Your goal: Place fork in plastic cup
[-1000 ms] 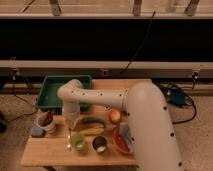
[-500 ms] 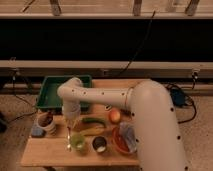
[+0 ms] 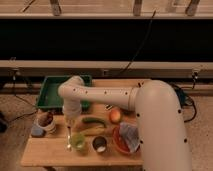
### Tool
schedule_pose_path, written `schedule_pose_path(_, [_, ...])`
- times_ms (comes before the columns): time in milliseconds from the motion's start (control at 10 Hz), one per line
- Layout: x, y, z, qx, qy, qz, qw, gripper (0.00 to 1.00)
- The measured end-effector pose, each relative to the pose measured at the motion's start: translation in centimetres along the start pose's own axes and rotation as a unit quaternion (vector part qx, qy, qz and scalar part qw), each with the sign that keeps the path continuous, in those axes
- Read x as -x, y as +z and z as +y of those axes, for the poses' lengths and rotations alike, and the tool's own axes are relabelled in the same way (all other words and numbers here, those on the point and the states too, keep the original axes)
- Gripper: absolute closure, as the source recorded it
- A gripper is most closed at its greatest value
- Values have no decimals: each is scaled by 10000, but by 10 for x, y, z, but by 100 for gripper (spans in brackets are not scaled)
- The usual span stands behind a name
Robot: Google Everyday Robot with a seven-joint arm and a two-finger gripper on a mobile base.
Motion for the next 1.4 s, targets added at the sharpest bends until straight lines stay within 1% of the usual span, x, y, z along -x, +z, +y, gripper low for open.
schedule_pose_path(100, [3, 2, -2, 9, -39, -13, 10000, 36])
schedule_pose_path(300, [6, 5, -7, 26, -110, -26, 9999, 21])
schedule_pose_path(700, [12, 11, -14, 78, -204, -43, 9998, 20])
schedule_pose_path(1400, [9, 27, -10, 225, -147, -75, 9996, 20])
